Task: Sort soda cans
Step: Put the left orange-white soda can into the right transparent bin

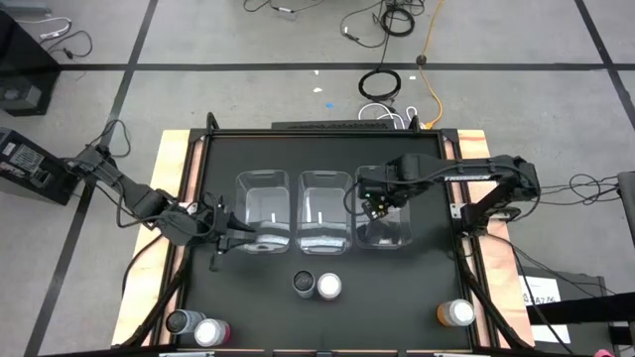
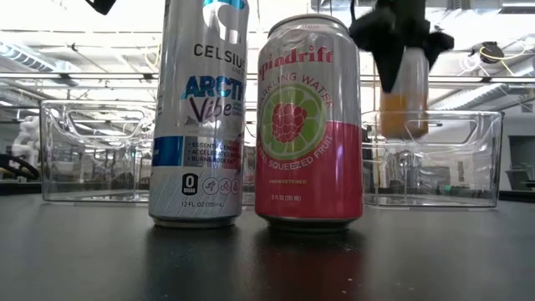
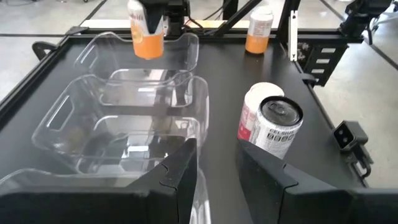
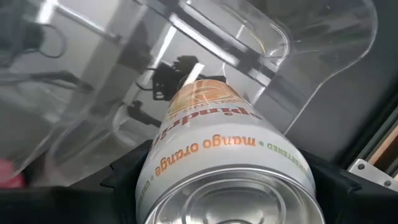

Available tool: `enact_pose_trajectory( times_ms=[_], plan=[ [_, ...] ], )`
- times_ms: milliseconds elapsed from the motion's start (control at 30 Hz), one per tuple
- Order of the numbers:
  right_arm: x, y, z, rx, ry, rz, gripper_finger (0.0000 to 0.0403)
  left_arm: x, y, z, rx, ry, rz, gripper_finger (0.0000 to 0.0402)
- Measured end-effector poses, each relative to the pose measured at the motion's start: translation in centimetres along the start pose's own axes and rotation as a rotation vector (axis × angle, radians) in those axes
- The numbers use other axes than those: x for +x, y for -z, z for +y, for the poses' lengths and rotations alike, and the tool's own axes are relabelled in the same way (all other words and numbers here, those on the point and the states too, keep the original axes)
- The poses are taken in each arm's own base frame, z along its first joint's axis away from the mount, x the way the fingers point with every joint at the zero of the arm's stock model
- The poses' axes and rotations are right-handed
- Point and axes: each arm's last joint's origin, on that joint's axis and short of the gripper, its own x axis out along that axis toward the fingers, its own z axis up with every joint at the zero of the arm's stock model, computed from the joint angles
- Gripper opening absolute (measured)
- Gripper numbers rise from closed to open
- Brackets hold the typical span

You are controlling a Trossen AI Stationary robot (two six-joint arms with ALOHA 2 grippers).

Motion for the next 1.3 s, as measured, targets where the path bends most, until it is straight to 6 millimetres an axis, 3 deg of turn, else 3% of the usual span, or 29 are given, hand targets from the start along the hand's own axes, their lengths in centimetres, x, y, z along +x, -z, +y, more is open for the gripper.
enact_pose_trajectory(
  times_ms=[267, 433, 800, 1133, 1300],
  plan=[
    [4.8, -2.6, -2.0, 0.062, -0.013, 0.045, 0.0281, -1.3, 0.2, 0.8, -0.002, -0.001, 0.001, 0.0121],
    [6.7, -3.5, -3.8, 0.084, 0.019, 0.087, 0.0281, -1.7, 0.2, 1.0, -0.008, 0.002, -0.009, 0.0121],
    [7.8, -6.1, -6.0, 0.117, -0.029, 0.036, 0.0281, -1.8, 0.3, 1.1, -0.008, -0.004, 0.001, 0.0121],
    [9.5, -6.1, -7.1, 0.128, -0.031, 0.071, 0.0284, -1.9, 0.3, 1.2, -0.008, -0.017, 0.0, 0.0121],
    [9.5, -6.1, -7.0, 0.122, -0.038, 0.064, 0.0312, -1.9, 0.4, 1.2, -0.003, -0.023, 0.007, 0.0121]
  ],
)
